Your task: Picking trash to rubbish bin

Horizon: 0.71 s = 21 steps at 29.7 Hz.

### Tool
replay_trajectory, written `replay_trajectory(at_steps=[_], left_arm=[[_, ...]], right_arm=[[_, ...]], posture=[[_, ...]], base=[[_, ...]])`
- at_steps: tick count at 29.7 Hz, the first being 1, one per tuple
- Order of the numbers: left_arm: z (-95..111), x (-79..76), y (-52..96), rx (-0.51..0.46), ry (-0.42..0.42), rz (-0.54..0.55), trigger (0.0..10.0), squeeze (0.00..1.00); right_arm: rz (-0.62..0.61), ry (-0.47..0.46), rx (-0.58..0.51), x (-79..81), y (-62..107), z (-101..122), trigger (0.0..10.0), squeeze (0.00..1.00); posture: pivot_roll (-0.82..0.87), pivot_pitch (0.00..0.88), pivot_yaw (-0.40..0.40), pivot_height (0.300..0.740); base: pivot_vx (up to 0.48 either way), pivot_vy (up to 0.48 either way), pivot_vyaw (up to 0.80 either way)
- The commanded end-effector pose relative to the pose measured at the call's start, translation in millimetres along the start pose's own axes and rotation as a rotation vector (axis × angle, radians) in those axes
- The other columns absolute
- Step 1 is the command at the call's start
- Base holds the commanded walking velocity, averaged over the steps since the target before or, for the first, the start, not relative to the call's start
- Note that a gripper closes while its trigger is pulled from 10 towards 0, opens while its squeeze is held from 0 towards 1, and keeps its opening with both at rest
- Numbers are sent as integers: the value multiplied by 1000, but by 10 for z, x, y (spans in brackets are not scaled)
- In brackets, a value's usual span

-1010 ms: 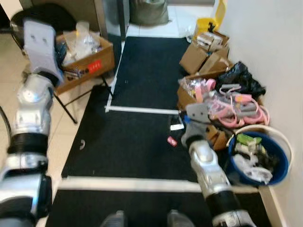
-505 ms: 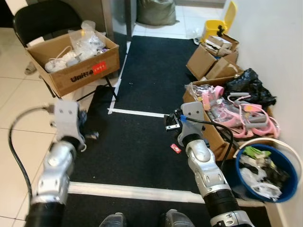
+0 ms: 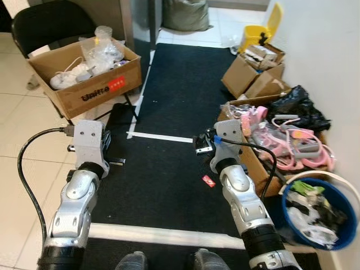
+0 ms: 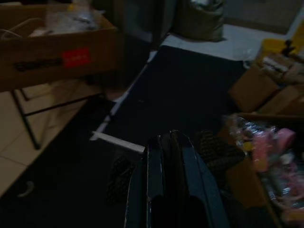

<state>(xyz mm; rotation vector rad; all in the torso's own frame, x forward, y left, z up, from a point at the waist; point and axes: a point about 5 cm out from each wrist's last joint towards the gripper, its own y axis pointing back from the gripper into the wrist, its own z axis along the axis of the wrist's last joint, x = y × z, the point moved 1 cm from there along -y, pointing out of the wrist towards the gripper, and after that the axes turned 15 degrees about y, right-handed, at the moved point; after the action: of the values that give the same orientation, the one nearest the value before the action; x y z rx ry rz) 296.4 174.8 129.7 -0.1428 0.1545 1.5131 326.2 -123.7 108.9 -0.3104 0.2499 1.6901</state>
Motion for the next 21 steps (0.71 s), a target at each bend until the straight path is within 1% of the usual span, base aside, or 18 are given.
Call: replay_trajectory(at_steps=[1, 8, 21], left_arm=[[3, 22, 13, 7, -9, 13, 10000, 0], [18, -16, 8, 13, -3, 13, 10000, 0], [22, -61, 4, 16, 1, 4, 10000, 0]], right_arm=[[-4, -10, 12, 18, 9, -14, 10000, 0], [-15, -3, 10, -10, 17, -25, 10000, 0], [-17, -18, 20, -5, 22, -48, 10000, 0]], posture=[[56, 97, 9, 740], [56, 98, 7, 740], [58, 89, 6, 740]], base=[[240, 0, 0], [246, 0, 0], [248, 0, 0]])
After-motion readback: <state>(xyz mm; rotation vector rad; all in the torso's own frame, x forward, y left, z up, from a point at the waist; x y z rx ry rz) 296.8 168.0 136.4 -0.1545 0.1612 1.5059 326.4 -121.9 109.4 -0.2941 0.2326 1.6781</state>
